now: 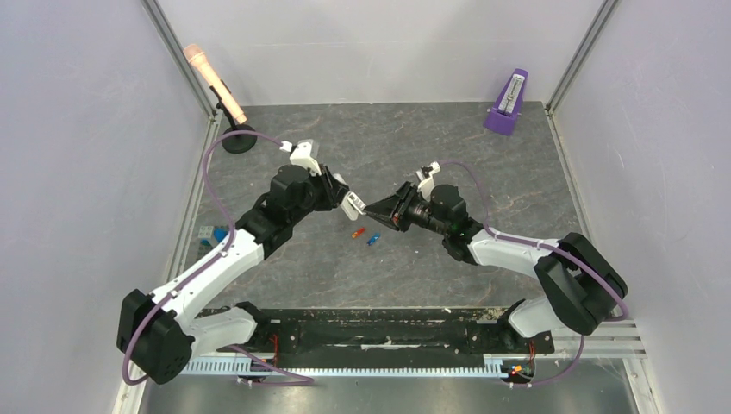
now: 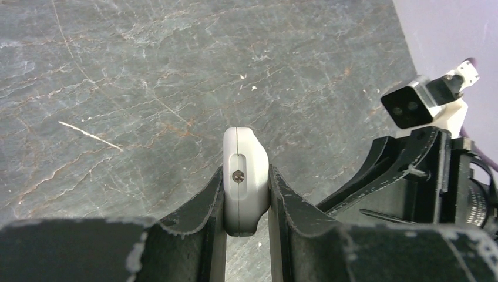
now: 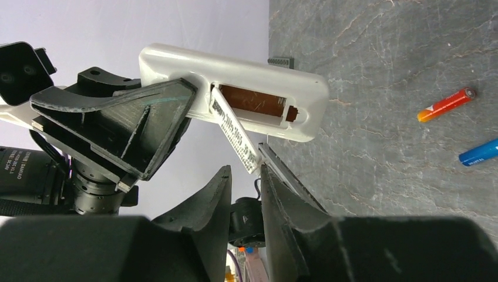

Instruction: Load the batteries into the remote control

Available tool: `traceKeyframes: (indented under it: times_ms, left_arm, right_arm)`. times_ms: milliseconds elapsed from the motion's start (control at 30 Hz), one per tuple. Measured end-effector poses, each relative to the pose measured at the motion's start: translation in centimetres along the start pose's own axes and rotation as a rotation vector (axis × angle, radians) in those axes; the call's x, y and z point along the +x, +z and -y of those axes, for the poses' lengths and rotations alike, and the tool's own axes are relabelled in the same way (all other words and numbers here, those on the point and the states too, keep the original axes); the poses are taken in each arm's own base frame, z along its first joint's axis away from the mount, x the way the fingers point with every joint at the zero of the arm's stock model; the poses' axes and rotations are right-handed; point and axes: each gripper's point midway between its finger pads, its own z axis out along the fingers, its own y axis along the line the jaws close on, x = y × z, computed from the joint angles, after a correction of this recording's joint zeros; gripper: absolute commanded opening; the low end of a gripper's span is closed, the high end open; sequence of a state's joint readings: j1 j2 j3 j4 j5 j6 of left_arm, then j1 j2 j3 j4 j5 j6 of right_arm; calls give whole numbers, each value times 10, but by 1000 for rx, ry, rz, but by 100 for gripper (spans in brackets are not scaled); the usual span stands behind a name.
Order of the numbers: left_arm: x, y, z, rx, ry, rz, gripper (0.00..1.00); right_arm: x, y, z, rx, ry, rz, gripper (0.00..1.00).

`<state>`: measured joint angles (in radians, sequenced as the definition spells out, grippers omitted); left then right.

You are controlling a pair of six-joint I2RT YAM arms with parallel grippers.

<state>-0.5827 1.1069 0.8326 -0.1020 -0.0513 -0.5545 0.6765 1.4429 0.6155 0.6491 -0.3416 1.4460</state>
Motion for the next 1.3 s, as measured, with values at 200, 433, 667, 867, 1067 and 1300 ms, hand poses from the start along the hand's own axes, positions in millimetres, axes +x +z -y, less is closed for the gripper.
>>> traceKeyframes:
  times_ms: [200,433,667,867,1067,1300]
  left_arm:
    - [14,8,-11,-38,14,-37,2]
    - [33,18,-26,-97,21,-79,2]
    - [45,24,-43,-165,24,-94,2]
    - [45,25,-46,-177,25,-91,2]
    - [48,24,-40,-135,20,-94,2]
    - [50,9,0,110,40,-145,2]
  right_arm:
    - [-5,1,14,55,-18,15,30]
    - [-37,2,53,170,-43,92,30]
    - [-60,6,80,271,-113,136,32]
    - [-64,5,90,334,-218,115,37]
    - [-54,-5,113,426,-320,40,49]
    - [-25,-16,130,470,-461,-118,58]
